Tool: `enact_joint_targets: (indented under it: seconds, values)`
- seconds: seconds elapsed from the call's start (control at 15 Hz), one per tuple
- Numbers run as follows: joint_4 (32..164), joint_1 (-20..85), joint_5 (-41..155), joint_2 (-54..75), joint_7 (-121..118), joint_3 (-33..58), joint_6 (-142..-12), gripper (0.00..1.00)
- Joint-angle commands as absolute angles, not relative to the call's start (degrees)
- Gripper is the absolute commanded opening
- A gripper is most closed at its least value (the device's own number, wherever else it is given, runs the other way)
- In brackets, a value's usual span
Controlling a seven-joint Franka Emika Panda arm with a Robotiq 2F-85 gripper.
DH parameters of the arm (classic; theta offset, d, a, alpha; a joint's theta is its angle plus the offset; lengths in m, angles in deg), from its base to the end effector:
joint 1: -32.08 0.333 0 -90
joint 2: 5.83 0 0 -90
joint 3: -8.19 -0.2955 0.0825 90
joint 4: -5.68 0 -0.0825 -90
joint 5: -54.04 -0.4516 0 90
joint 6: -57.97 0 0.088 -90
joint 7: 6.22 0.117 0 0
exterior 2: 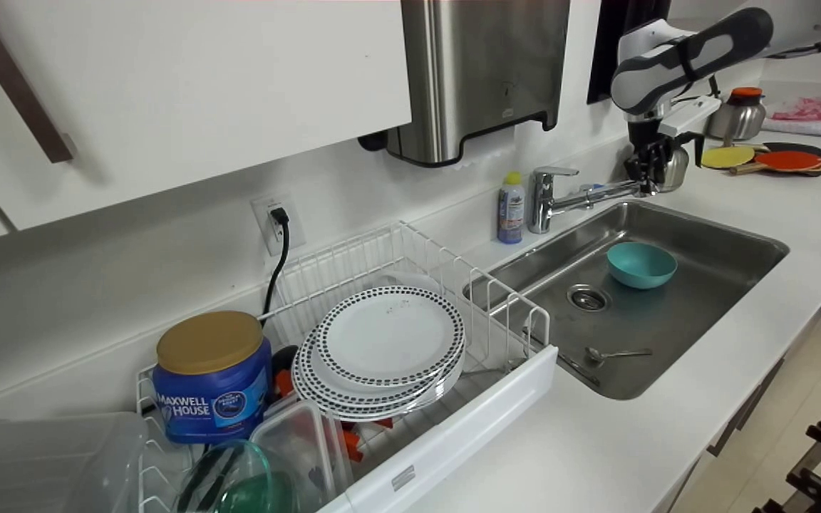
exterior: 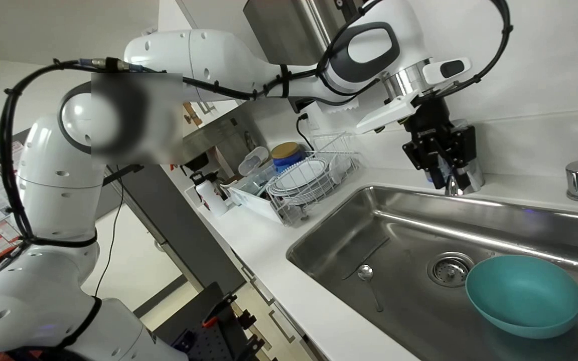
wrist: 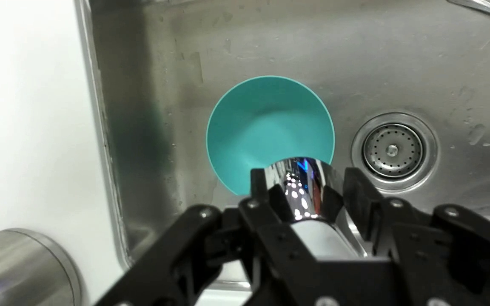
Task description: Move the faucet spout to the right
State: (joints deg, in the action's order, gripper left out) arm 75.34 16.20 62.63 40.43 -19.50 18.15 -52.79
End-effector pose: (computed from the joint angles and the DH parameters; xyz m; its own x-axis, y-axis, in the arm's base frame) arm 0.7201 -0.3283 0.2391 0.9806 -0.1279 -0.1486 -0.0916 -0.9690 0.2293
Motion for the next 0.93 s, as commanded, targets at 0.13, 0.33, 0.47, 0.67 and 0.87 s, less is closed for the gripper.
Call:
enact_joint_targets:
  seconds: [0.13, 0.33, 0.47, 0.67, 0.87]
  values:
    - [73.0, 15.6, 62.9, 41.8, -20.0, 17.6, -51.8, 0.24]
    - [68.5, 14.7, 62.1, 44.8, -21.0, 17.1, -49.6, 0.24]
    - [65.6, 14.3, 62.5, 46.9, -22.1, 17.0, -48.3, 0.24]
    - [60.8, 13.9, 62.9, 49.9, -23.7, 17.0, -46.7, 0.24]
    - [57.0, 13.5, 62.9, 52.0, -24.8, 16.9, -44.6, 0.24]
